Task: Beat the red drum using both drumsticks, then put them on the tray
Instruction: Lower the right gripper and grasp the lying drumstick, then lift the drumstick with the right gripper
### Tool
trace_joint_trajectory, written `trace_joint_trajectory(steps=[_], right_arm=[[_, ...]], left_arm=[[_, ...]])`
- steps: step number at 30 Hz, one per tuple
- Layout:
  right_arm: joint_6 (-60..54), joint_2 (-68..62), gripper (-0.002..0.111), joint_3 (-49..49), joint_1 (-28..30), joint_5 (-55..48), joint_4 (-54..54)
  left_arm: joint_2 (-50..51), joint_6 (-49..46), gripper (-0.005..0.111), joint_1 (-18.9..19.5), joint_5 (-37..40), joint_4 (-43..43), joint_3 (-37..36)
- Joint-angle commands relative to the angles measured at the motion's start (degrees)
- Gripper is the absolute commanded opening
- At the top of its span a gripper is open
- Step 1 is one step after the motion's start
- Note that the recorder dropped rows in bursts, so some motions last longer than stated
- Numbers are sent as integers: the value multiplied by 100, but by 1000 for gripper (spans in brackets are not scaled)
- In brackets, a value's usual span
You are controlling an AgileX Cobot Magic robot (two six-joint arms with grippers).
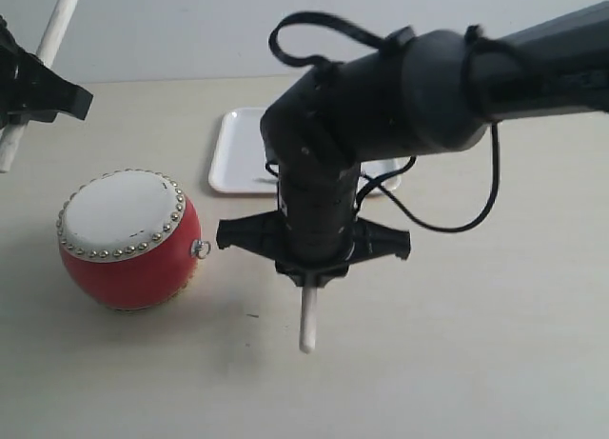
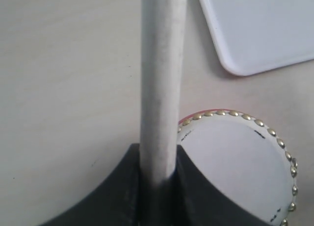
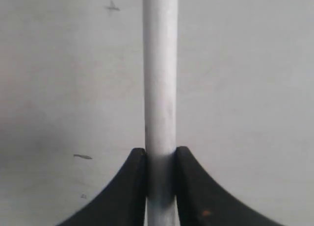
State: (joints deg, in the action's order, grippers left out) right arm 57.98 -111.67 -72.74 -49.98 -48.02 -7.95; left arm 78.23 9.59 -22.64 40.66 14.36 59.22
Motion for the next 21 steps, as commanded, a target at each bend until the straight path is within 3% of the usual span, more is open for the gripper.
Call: trace_joint_trajectory(steps=[1, 7, 13, 17, 21], right_arm=[[-621, 708, 0, -32, 5, -12, -1309], [-1884, 1471, 0, -32, 5, -22, -2653], [-2145, 1850, 0, -32, 5, 83, -3416], [-3138, 1863, 0, -32, 5, 236, -3645], [-4219, 1841, 0, -265, 19, -69, -3382]], left_arm=[[-47, -76, 0, -31, 97, -28, -4], [-47, -78, 0, -31, 124, -18, -43], [-47, -78, 0, -31, 719, -18, -69], [-47, -78, 0, -31, 1351, 10, -56], [-49, -18, 0, -31, 1367, -307, -58]])
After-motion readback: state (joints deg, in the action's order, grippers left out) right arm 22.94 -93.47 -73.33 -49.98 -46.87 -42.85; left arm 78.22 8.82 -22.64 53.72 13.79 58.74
